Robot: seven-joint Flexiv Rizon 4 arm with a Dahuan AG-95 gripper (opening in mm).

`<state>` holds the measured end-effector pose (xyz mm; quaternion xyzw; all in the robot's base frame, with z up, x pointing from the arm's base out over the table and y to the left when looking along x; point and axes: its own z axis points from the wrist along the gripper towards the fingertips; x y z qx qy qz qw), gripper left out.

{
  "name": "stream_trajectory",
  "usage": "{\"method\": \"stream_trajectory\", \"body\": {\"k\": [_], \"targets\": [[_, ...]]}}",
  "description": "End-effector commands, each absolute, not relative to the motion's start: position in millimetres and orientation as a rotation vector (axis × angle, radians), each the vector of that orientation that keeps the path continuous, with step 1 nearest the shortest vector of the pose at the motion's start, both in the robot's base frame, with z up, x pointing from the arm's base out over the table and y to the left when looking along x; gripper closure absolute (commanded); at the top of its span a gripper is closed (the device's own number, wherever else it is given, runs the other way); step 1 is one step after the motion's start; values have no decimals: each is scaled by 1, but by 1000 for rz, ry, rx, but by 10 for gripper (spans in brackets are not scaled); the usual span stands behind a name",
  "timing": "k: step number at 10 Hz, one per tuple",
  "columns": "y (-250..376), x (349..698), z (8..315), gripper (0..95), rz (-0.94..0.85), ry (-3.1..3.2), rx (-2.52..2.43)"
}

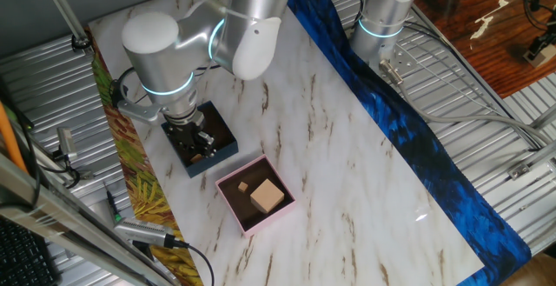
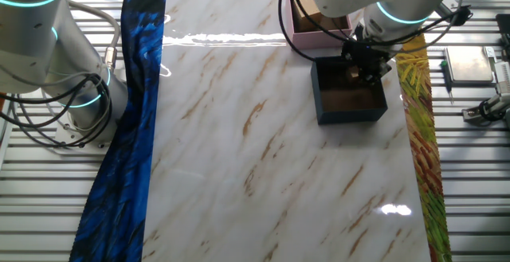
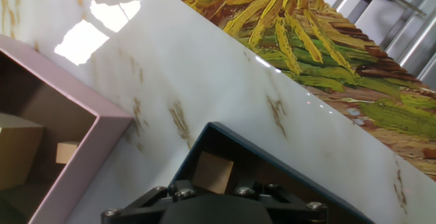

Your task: Move an object from one box to another

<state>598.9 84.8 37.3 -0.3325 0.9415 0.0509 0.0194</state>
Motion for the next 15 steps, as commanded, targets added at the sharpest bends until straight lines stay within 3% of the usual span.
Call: {"method": "stream_trajectory", "body": {"k": [1, 4, 5, 15], "targets": [[85, 600, 36, 570, 156, 2915, -1042], [88, 603, 34, 570, 158, 2914, -1035], [89, 603, 34, 380, 159, 2916, -1040], [99, 595, 39, 380, 192, 2911, -1006]]}}
